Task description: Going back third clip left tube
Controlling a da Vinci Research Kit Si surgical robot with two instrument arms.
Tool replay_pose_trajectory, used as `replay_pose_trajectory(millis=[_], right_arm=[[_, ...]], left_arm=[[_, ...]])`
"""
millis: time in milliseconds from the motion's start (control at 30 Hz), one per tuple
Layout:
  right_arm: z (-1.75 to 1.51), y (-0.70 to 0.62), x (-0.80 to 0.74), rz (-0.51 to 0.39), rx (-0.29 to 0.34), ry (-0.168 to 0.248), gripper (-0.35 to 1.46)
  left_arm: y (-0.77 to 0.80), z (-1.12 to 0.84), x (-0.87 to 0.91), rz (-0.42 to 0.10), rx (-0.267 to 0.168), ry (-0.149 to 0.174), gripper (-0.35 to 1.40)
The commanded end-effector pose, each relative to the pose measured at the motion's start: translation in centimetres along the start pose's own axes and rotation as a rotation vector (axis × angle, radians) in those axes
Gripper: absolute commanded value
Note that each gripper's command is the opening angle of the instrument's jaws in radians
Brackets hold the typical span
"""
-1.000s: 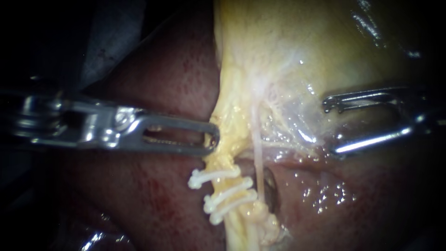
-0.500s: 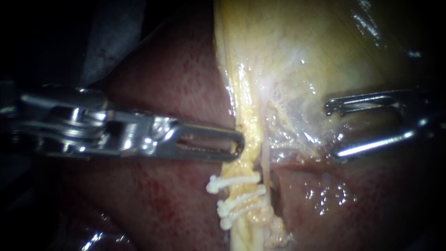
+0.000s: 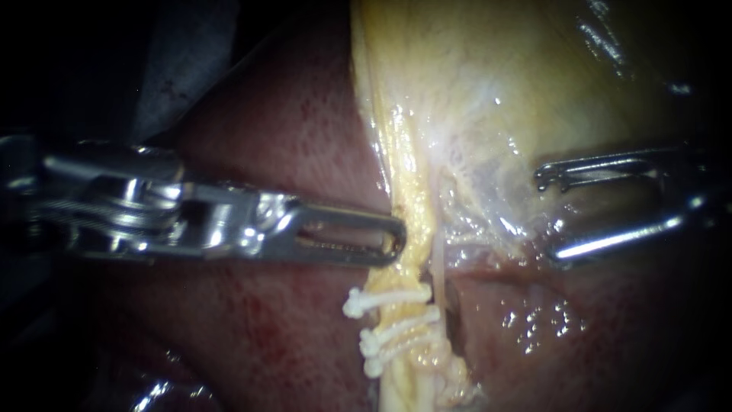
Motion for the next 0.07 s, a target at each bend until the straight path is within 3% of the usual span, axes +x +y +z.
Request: replay_pose_trajectory(millis=[33, 67], right_arm=[[0.0, 0.0, 0.0, 0.0, 0.0, 0.0, 0.55], [0.0, 0.0, 0.0, 0.0, 0.0, 0.0, 0.55]], left_arm=[[0.0, -0.01, 0.0, 0.0, 0.0, 0.0, -0.35], [0.0, -0.01, -0.01, 0.0, 0.0, 0.0, -0.35]])
